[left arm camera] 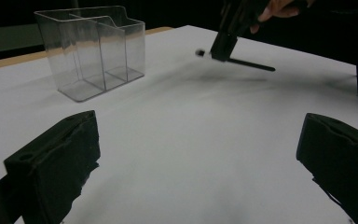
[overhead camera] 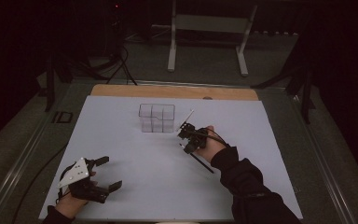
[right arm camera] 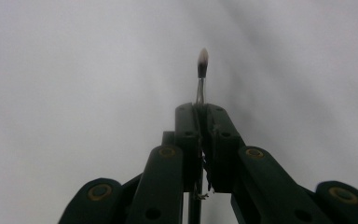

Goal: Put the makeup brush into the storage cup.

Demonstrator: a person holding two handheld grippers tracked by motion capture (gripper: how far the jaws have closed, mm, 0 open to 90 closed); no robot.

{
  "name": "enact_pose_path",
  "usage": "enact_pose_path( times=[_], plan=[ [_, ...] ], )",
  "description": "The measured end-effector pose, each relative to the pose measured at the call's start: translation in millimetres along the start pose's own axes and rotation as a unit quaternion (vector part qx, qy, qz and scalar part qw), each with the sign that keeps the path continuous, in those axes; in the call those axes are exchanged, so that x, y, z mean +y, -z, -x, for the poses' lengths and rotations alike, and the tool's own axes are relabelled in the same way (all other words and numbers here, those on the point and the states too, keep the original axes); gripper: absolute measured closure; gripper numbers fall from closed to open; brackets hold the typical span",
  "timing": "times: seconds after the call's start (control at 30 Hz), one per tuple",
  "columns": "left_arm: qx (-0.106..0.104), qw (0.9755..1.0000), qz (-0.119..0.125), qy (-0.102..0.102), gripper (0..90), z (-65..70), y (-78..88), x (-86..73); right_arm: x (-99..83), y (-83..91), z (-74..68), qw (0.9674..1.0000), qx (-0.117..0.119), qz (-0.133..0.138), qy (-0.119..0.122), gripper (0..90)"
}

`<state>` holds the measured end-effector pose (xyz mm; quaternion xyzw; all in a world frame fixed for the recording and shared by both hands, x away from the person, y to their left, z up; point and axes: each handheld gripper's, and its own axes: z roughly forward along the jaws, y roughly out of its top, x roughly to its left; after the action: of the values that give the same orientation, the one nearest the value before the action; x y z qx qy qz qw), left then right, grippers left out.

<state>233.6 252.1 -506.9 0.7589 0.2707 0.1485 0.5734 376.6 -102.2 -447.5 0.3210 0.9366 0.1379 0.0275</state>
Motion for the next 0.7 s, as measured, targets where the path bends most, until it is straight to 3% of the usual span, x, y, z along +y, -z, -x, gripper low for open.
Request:
enact_pose_path(
  times=[0.1,0.27,0.4,0.47,0.57,0.7],
  plan=[
    [-0.001,1.0000,0.002,0.001,0.9,-0.1,-0.6,0.0,-4.6,13.2,2.6,0.9993,0.005,0.037,-0.005,85.0],
    [-0.002,1.0000,0.000,0.003,0.9,0.0,-0.8,-0.1,-9.2,19.6,4.5,0.9973,0.014,0.072,0.003,84.9],
    [-0.003,1.0000,-0.002,0.002,0.9,0.0,-1.5,-0.7,-11.0,22.2,3.7,0.9964,0.015,0.082,0.010,84.9],
    [-0.004,1.0000,-0.001,0.005,0.9,-0.5,-2.2,-0.6,-14.0,25.9,0.6,0.9946,0.011,0.099,0.028,84.9],
    [-0.004,1.0000,-0.003,0.006,0.9,-0.5,-2.6,-1.1,-15.2,28.2,1.1,0.9931,0.009,0.114,0.024,84.9],
    [-0.005,0.9999,-0.002,0.008,0.9,-0.7,-2.8,-0.9,-16.5,33.3,1.6,0.9882,0.029,0.147,0.033,84.9]
  ],
)
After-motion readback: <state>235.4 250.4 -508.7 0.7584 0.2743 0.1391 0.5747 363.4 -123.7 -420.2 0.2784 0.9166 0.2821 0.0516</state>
